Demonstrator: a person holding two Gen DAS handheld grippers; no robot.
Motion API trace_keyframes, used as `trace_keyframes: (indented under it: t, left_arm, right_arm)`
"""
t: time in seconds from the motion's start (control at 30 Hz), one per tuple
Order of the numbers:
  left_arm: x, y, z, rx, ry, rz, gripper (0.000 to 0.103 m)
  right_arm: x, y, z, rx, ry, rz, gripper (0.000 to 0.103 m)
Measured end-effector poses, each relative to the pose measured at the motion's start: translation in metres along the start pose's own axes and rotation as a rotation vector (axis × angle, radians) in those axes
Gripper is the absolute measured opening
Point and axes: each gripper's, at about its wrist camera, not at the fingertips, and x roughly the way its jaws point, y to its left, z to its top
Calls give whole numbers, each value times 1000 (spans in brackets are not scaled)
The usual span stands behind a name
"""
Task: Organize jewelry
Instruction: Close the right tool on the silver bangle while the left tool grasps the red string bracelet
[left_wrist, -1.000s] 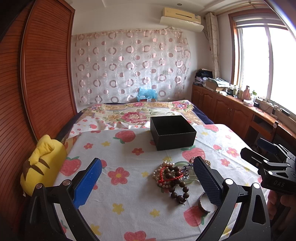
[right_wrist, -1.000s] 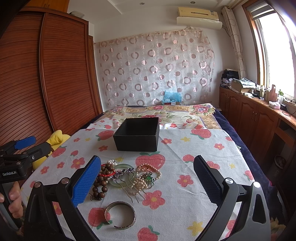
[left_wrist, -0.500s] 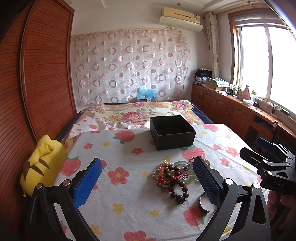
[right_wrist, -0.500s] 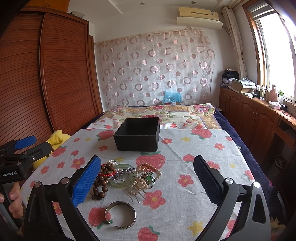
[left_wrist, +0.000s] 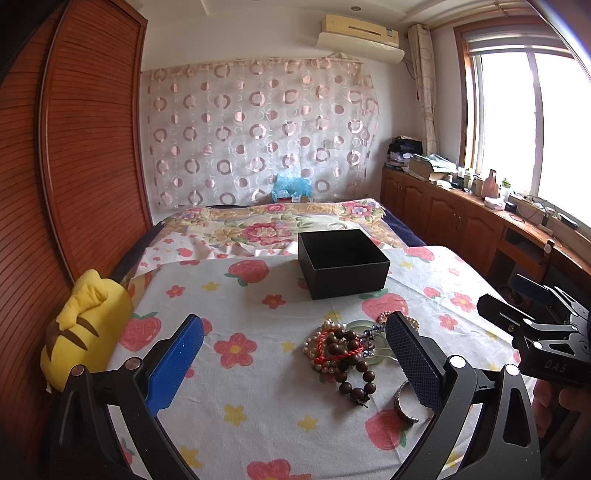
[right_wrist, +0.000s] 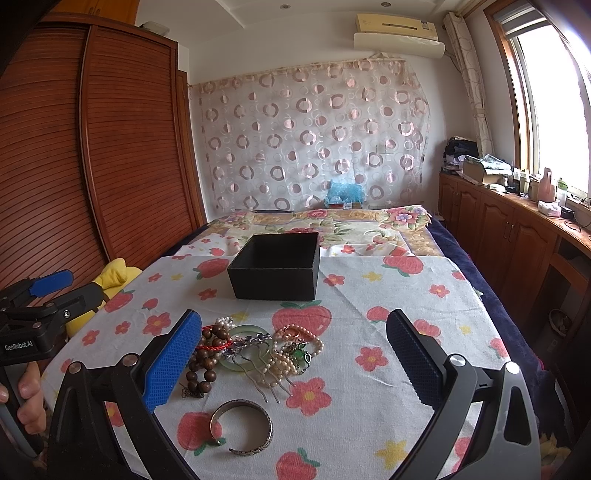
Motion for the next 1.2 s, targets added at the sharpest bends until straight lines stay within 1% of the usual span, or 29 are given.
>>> trace_keyframes:
  t: [0.23,0.37,0.4,0.57,0.6,0.73,0.83,0.87,0.9,1.07,1.17,1.2]
  left_arm:
    - [8,-5,-4,0,29,-3,95]
    - [23,-2,-14,4,67,-7,95]
    - [26,-1,-16,3,73,-8,95]
    - [39,5,-24,6,113,-11,95]
    - [41,6,-26,6,120,-11,95]
    - [51,8,-32,12,154,-7,95]
    - [58,9,-36,15,173,-7,95]
    - [62,9,-38,18,182,-6,95]
    - [65,9,-40,21,193,-5,95]
    - [82,10,-46,25,240,-29,95]
    - [89,8,-47,26,263,-73,95]
    - [92,8,-46,27,267,-85,95]
  right_arm:
    - [9,-3,-9,-1,28,8,100]
    - [16,-2,-17,-13,58,15,100]
    - [20,-3,-21,-17,63,16,98]
    - [32,0,-32,-55,120,36,83]
    - [34,0,-34,-64,138,41,79]
    - [49,1,-48,-87,224,66,67]
    - [61,3,-58,-106,294,93,62]
    - [65,3,-61,-111,320,97,53]
    - [68,4,-63,-109,349,116,49]
    - [76,11,-70,-159,401,135,36]
    - [77,15,-72,-180,418,138,25]
    - [77,15,-72,-186,420,136,19]
